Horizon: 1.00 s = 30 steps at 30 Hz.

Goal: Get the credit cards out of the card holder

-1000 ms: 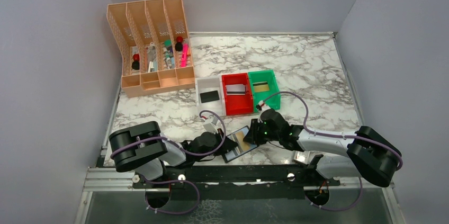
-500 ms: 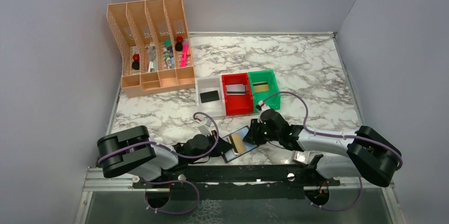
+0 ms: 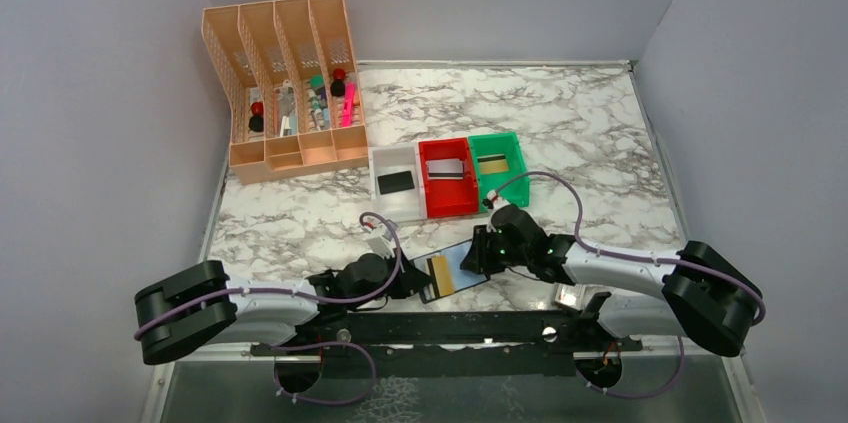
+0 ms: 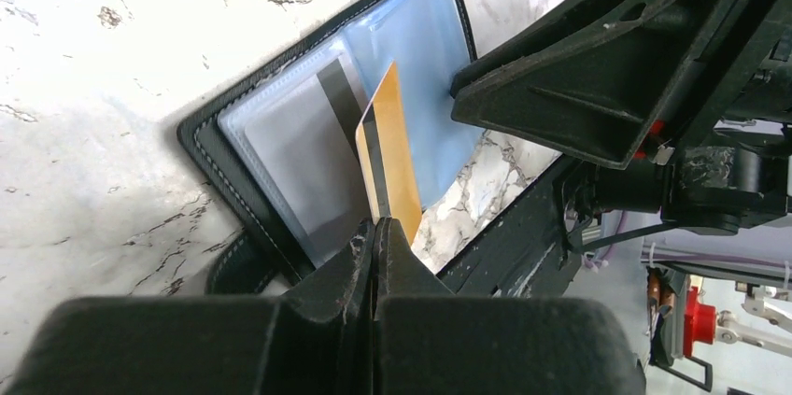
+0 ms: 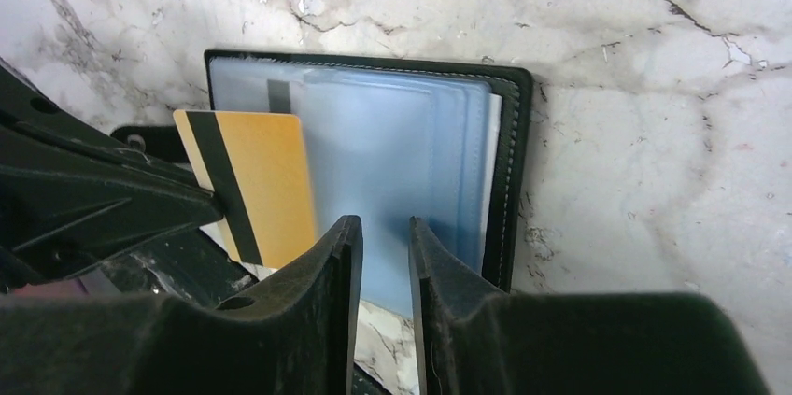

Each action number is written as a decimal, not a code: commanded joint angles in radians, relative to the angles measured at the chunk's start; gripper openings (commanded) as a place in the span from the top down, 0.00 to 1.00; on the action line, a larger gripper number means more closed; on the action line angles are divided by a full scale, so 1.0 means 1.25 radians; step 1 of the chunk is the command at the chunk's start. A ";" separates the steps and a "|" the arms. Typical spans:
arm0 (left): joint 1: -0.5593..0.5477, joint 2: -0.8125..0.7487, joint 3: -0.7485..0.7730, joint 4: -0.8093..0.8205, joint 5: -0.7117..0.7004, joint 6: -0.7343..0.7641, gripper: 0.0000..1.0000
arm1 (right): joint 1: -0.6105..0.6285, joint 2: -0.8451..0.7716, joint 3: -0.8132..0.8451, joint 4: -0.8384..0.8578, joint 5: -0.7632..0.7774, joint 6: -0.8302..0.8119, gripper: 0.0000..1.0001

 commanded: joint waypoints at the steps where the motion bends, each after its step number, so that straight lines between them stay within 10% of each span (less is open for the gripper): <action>1: 0.001 -0.043 0.011 -0.096 -0.011 0.041 1.00 | 0.003 -0.021 0.035 -0.041 -0.057 -0.040 0.69; 17: 0.001 -0.034 0.032 -0.101 0.017 0.063 1.00 | 0.003 0.205 0.009 0.202 -0.189 0.025 0.64; 30: 0.001 0.003 0.066 -0.058 0.040 0.101 0.77 | 0.003 0.231 -0.027 0.299 -0.236 0.071 0.67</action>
